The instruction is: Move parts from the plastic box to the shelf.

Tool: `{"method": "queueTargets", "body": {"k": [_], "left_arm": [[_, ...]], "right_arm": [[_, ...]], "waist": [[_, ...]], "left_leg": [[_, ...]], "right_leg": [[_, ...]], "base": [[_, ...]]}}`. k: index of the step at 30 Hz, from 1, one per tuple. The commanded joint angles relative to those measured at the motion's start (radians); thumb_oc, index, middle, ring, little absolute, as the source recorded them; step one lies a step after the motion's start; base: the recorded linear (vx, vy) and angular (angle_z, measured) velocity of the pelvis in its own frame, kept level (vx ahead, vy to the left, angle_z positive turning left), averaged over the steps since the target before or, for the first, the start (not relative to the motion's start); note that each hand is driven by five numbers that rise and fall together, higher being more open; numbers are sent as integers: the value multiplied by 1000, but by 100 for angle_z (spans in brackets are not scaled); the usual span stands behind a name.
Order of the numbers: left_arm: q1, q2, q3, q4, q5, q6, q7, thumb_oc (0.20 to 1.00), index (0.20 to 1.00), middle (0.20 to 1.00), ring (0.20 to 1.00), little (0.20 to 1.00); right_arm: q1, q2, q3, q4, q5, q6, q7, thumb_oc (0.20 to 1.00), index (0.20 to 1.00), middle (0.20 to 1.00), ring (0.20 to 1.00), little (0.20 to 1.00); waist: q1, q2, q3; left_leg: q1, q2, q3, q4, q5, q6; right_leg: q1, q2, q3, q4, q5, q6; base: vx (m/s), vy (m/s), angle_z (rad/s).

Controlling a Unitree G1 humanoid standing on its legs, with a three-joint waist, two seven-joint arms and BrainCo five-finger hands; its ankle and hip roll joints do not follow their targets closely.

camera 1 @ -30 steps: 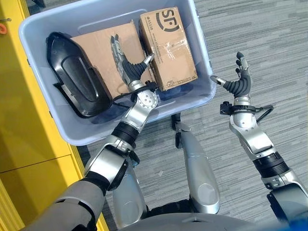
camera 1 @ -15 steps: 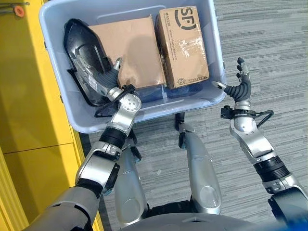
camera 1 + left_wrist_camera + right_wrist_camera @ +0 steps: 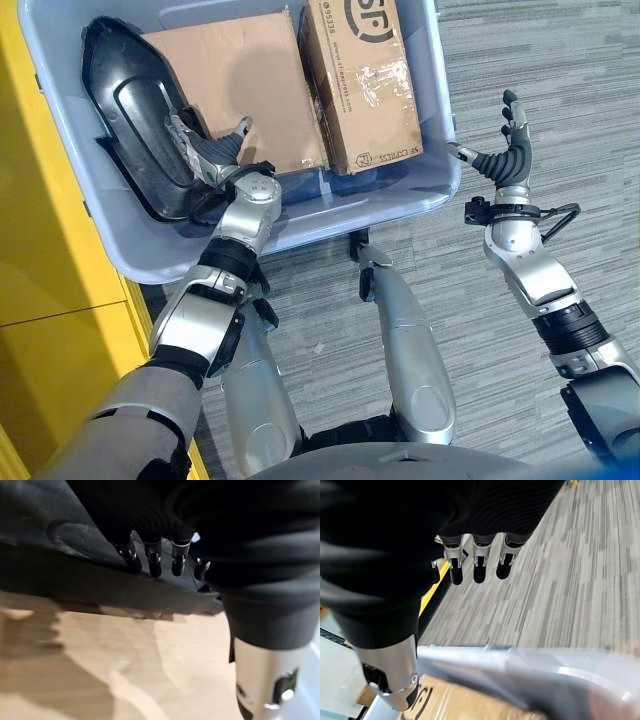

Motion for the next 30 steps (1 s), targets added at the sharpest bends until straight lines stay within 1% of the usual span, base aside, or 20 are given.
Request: {"method": "queueTargets", "body": {"k": [1,2,3,4,5,8,9,10,11,12,13,15,18,19,21,25,27,28,29,30], "left_arm": [[-10,5,-18,45,-83,-15,-92,1000,1000,1000,1000,1000],[-17,7,-16,52,-133,-34,-100,1000,1000,1000,1000,1000],[-17,6,-11,56,-158,-67,-117,1000,1000,1000,1000,1000],[-23,3,-4,67,-168,-122,-156,1000,1000,1000,1000,1000],[-30,3,-3,71,-163,-150,-179,1000,1000,1000,1000,1000],[-41,-17,-25,54,-198,-157,-219,1000,1000,1000,1000,1000],[-47,-23,-40,57,-148,-150,-235,1000,1000,1000,1000,1000],[-49,-23,-48,57,-140,-156,-268,1000,1000,1000,1000,1000],[-51,-28,-67,49,-124,-168,-319,1000,1000,1000,1000,1000],[-50,-33,-79,43,-96,-172,-348,1000,1000,1000,1000,1000],[-53,-42,-112,27,-61,-185,-401,1000,1000,1000,1000,1000],[-47,-68,-159,5,-82,-199,-431,1000,1000,1000,1000,1000],[-44,-85,-190,7,-36,-216,-463,1000,1000,1000,1000,1000],[-42,-91,-207,2,7,-223,-484,1000,1000,1000,1000,1000],[-32,-97,-223,-12,44,-217,-474,1000,1000,1000,1000,1000],[-25,-87,-240,-21,134,-206,-404,1000,1000,1000,1000,1000],[-23,-72,-245,-28,202,-200,-347,1000,1000,1000,1000,1000],[-14,-61,-242,-45,278,-195,-276,1000,1000,1000,1000,1000],[-11,-57,-241,-51,295,-192,-258,1000,1000,1000,1000,1000],[-5,-46,-238,-65,360,-195,-183,1000,1000,1000,1000,1000]], "right_arm": [[10,-13,-35,-35,40,-28,-26,1000,1000,1000,1000,1000],[9,-14,-35,-34,44,-27,-27,1000,1000,1000,1000,1000],[10,-15,-35,-35,48,-27,-30,1000,1000,1000,1000,1000],[13,-15,-32,-38,53,-27,-31,1000,1000,1000,1000,1000],[15,-18,-29,-38,57,-29,-33,1000,1000,1000,1000,1000],[19,-14,-36,-35,49,-34,-30,1000,1000,1000,1000,1000],[16,-13,-37,-37,52,-26,-33,1000,1000,1000,1000,1000],[19,-14,-38,-41,57,-24,-34,1000,1000,1000,1000,1000],[27,-15,-38,-51,63,-23,-33,1000,1000,1000,1000,1000],[33,-15,-41,-54,65,-25,-30,1000,1000,1000,1000,1000],[43,-17,-46,-58,64,-29,-19,1000,1000,1000,1000,1000],[46,-14,-46,-59,56,-28,-16,1000,1000,1000,1000,1000],[50,-11,-43,-59,51,-40,-8,1000,1000,1000,1000,1000],[54,-11,-45,-64,48,-42,1,1000,1000,1000,1000,1000],[65,-13,-49,-71,46,-44,11,1000,1000,1000,1000,1000],[85,-13,-46,-82,42,-52,24,1000,1000,1000,1000,1000],[96,-13,-47,-81,40,-62,27,1000,1000,1000,1000,1000],[111,-12,-47,-86,40,-69,25,1000,1000,1000,1000,1000],[116,-11,-48,-87,40,-72,25,1000,1000,1000,1000,1000],[126,-9,-46,-86,39,-80,20,1000,1000,1000,1000,1000]], "waist": [[-10,-82,-28],[-11,-84,-28],[-13,-87,-28],[-18,-91,-28],[-20,-93,-28],[-29,-95,-28],[-34,-98,-28],[-36,-100,-28],[-42,-104,-28],[-45,-105,-28],[-51,-105,-28],[-61,-99,-28],[-70,-99,-28],[-75,-97,-28],[-77,-96,-28],[-80,-88,-28],[-77,-83,-28],[-71,-79,-28],[-69,-78,-28],[-63,-76,-28]], "left_leg": [[-71,-7,15,109,-51,-17],[-71,-6,15,110,-52,-17],[-71,-5,16,112,-53,-17],[-70,-3,19,114,-57,-16],[-70,0,21,115,-59,-16],[-72,0,26,116,-61,-14],[-71,0,30,115,-62,-13],[-71,1,31,115,-63,-12],[-68,3,36,113,-64,-11],[-66,4,39,112,-65,-9],[-60,6,45,109,-64,-8],[-42,5,57,98,-63,-6],[-28,8,68,93,-61,-6],[-20,10,74,92,-62,-5],[-10,11,80,88,-60,-5],[6,9,86,78,-60,-4],[9,7,84,75,-59,-4],[14,5,83,71,-58,-4],[15,4,82,69,-57,-4],[17,2,79,65,-56,-4]], "right_leg": [[13,37,19,32,-62,56],[12,39,19,33,-61,57],[13,40,19,33,-62,57],[13,41,20,34,-63,57],[12,41,20,35,-65,56],[10,44,23,31,-60,56],[9,45,23,29,-57,56],[9,46,23,29,-57,56],[10,48,23,26,-55,56],[11,49,25,25,-54,55],[14,51,29,22,-54,54],[25,54,38,12,-51,51],[34,54,44,5,-48,51],[39,54,48,3,-48,51],[47,53,49,-3,-47,51],[57,53,55,-7,-51,50],[59,51,56,-5,-53,50],[63,49,54,-6,-54,50],[65,49,54,-7,-54,50],[68,49,53,-6,-56,49]], "base": [[19,-34,-2],[20,-36,-2],[17,-33,-2],[0,0,0],[0,0,0],[0,-10,1],[0,0,0],[2,-36,2],[0,0,0],[0,0,0],[0,0,0],[-6,53,-3],[-11,45,-12],[-10,44,-27],[-7,32,-20],[-3,7,-2],[-9,-9,-7],[-11,-19,-4],[-18,-42,0],[-14,-50,2]]}}
